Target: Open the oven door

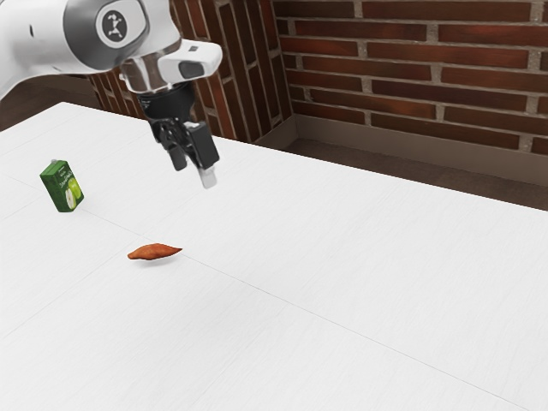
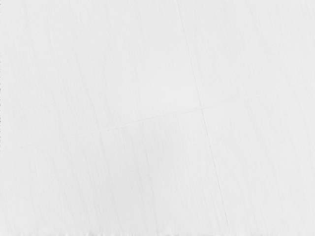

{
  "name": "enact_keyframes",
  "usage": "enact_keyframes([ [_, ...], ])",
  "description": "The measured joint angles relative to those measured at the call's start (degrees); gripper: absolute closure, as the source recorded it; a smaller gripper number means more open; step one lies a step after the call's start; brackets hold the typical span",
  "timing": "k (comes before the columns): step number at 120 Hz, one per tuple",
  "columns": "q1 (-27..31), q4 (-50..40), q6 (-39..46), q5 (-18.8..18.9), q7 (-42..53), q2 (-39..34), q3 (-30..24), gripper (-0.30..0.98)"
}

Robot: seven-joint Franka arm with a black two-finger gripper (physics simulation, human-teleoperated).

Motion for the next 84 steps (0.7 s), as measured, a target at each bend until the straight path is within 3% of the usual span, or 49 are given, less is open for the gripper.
enact_keyframes([
  [26, -0.06, 0.16, -1.16, 0.18, -3.83, -0.15, 0.23, 0.00],
  [32, -0.53, 4.03, -1.68, 0.02, -4.17, -6.01, -0.66, 0.00],
  [36, 1.56, 5.90, -0.47, -0.53, -2.60, -12.84, -6.19, 0.00],
  [43, 8.50, 7.35, 2.64, -1.76, 2.62, -18.62, -22.70, 0.00],
  [52, -2.59, 10.71, 8.55, 2.61, 8.96, -9.91, -46.93, 0.00],
  [57, -10.06, 12.22, 12.26, 6.55, 12.36, -3.95, -55.81, 0.00],
  [63, -14.09, 15.44, 16.01, 12.38, 16.24, 3.56, -60.24, 0.01],
  [71, -16.26, 20.68, 20.16, 18.59, 21.06, 11.69, -61.99, 0.00],
  [84, -17.76, 23.08, 27.39, 24.10, 27.84, 17.16, -62.54, 0.00],
])
